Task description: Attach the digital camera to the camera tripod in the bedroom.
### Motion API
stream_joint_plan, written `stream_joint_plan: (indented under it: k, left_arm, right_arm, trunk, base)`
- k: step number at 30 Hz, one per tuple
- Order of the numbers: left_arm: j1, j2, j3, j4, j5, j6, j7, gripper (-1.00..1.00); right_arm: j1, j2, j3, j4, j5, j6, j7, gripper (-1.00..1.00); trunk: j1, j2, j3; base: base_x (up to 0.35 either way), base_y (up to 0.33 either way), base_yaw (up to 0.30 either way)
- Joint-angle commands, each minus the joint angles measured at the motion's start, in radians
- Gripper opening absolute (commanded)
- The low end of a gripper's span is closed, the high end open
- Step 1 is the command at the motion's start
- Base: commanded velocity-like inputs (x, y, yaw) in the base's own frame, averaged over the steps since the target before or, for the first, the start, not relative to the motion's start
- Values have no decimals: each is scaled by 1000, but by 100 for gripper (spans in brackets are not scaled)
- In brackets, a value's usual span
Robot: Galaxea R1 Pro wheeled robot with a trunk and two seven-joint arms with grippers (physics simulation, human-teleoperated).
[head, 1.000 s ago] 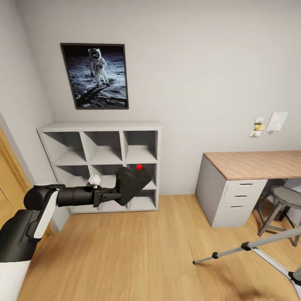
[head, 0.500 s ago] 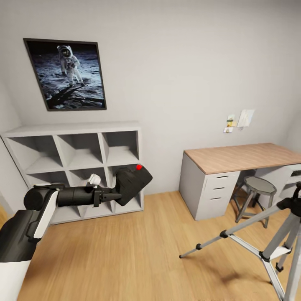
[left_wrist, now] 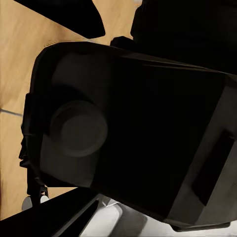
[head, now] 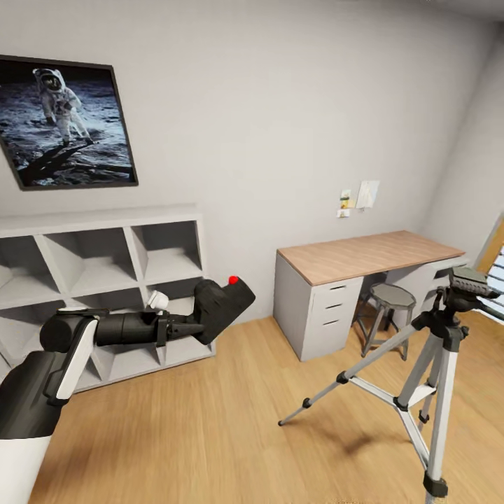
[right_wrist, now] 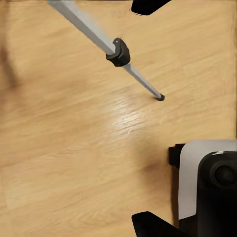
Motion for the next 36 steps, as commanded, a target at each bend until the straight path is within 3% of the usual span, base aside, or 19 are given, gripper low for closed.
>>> stream_joint_plan:
  k: [1, 36]
  left_arm:
    - [-1, 1, -1, 0, 4, 6, -1, -100]
    - [-1, 1, -1, 0, 4, 6, -1, -100]
  right_arm:
    - [-2, -1, -9, 5, 8, -7, 2, 100]
    - [-2, 0, -9, 5, 8, -6, 2, 100]
  trunk:
    - [1, -2, -2]
    - [1, -2, -2]
  base:
    - [0, 0, -300]
    - [68, 17, -300]
